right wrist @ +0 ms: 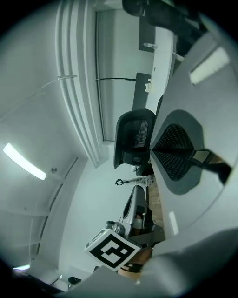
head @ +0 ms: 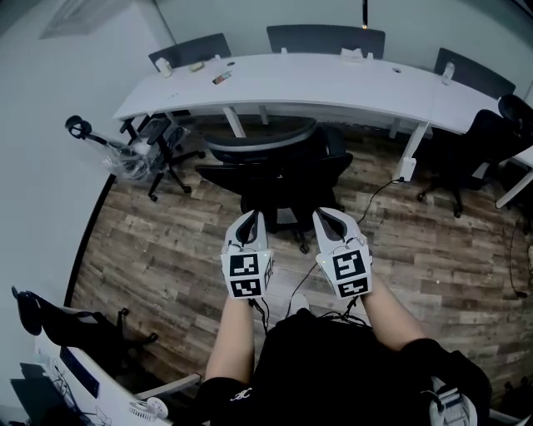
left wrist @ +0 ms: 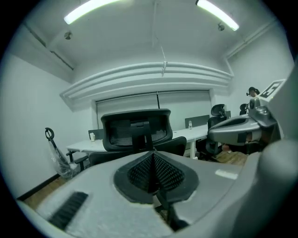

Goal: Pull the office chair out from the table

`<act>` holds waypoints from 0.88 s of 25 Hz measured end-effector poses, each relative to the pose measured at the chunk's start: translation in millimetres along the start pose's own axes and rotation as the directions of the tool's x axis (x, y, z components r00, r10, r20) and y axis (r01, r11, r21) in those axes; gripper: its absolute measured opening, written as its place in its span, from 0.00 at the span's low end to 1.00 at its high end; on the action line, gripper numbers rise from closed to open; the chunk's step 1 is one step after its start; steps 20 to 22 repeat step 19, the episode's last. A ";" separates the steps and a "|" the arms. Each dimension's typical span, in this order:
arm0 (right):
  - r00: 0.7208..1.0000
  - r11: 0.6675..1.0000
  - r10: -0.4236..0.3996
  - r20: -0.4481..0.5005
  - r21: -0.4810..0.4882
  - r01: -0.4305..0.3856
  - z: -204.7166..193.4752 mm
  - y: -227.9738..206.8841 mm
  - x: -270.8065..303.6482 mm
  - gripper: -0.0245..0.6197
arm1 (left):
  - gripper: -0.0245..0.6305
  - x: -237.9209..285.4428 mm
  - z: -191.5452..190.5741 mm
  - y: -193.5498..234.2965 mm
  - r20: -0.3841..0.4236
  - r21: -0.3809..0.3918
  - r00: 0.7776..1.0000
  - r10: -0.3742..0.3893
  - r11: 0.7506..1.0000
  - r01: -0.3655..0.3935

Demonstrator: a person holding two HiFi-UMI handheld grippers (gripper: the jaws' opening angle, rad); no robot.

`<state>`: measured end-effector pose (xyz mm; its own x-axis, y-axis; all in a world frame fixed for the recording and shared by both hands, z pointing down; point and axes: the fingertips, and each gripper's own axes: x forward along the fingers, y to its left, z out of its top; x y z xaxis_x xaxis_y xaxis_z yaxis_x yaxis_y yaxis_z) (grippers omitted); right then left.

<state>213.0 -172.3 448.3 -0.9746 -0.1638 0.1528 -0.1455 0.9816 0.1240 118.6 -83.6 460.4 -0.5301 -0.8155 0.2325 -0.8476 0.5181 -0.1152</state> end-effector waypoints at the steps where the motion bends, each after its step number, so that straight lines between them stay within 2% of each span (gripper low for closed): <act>1: 1.000 1.000 -0.001 0.002 0.005 0.001 1.6 0.7 -3.1 0.05 | 0.04 -3.4 0.4 -3.3 0.004 0.002 1.000 0.003 1.000 -0.003; 5: 1.000 0.999 -0.028 0.011 -0.014 0.028 5.2 2.0 -11.8 0.05 | 0.04 -16.9 -1.5 -12.7 0.026 -0.032 1.000 -0.010 0.999 0.011; 8: 0.999 0.999 -0.039 0.016 -0.030 0.040 5.1 5.4 -14.4 0.05 | 0.04 -24.3 -4.3 -13.1 0.025 -0.028 1.000 -0.006 1.000 0.007; 22: 1.000 0.999 -0.010 0.007 -0.048 0.011 4.2 20.6 -7.5 0.05 | 0.04 -31.0 -4.4 -10.0 0.026 -0.003 1.000 -0.005 1.000 0.005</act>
